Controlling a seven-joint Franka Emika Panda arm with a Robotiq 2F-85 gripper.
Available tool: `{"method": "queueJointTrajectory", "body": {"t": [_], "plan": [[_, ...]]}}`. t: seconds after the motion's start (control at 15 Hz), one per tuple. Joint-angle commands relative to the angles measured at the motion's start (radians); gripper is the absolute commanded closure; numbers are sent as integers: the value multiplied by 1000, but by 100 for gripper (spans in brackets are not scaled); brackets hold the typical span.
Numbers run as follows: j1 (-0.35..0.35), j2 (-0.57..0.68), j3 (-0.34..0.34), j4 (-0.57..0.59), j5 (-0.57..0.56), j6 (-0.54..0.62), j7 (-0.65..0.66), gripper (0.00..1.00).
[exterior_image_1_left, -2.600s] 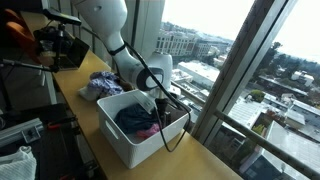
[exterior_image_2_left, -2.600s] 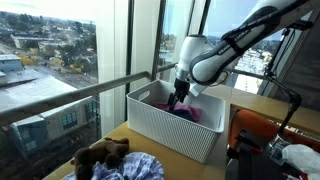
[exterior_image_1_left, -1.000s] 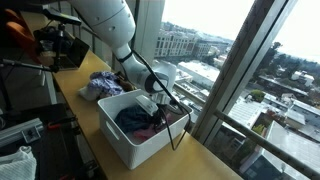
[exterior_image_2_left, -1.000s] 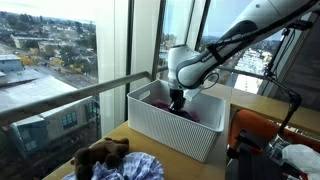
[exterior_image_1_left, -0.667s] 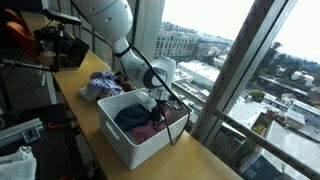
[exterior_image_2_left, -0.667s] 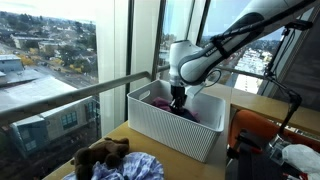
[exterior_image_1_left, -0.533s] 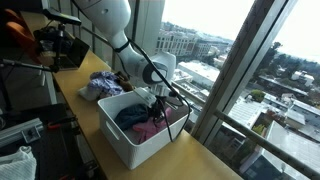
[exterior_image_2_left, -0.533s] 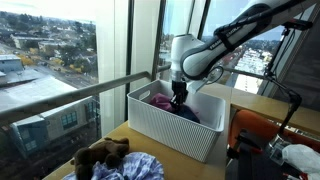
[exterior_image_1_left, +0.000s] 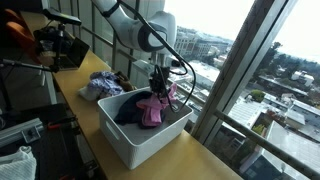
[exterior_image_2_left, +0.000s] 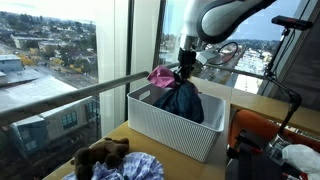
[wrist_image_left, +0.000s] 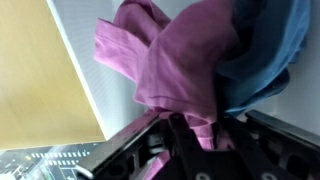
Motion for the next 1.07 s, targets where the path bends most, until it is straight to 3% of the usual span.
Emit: {"method": "queueJointTrajectory", "body": {"t": [0.0, 0.53, 1.0], "plan": [[18, -161, 18, -68, 1, -44, 39, 94], [92, -389, 124, 13, -30, -181, 156, 94], [115, -432, 224, 133, -46, -251, 215, 94]]}}
